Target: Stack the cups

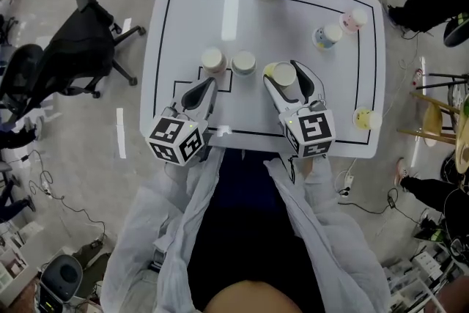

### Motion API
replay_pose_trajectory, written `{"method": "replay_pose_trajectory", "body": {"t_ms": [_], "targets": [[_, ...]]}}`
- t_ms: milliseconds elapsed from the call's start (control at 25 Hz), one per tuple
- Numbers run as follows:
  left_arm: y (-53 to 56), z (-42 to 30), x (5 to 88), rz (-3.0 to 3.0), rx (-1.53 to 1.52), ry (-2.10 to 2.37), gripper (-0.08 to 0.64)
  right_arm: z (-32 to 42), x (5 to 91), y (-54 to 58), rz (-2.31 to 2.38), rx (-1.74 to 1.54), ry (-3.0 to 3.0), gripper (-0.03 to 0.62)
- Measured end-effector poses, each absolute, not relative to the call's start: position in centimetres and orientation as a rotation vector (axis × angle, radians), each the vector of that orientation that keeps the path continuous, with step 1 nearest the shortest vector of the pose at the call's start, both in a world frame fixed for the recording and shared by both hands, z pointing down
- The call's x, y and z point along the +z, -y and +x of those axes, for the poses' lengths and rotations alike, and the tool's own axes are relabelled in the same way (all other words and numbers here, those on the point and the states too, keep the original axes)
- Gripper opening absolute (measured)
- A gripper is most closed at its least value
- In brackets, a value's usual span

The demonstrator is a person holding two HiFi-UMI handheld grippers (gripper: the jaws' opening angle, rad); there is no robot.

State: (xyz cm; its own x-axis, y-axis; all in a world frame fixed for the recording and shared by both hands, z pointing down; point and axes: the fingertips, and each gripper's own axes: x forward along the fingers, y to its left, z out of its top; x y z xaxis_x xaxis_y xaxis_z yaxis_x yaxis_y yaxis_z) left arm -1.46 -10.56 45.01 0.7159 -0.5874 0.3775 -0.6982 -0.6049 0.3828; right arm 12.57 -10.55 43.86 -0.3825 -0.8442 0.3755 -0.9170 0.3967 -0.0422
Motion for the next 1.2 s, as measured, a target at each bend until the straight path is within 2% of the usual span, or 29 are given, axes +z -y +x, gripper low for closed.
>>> {"method": "replay_pose_trajectory", "body": {"t_ms": [560, 1200], "targets": [[11.4, -1.9, 48.2, 2.329, 0.323, 0.999, -0.003, 12.9, 49.5, 13.6, 1.459, 0.344, 2.325, 0.291], [10.6, -2.2, 49.2, 2.303, 0.347, 1.007, -0.003, 12.7, 50.5, 14.1, 1.471, 0.361, 2.344, 0.295]]}}
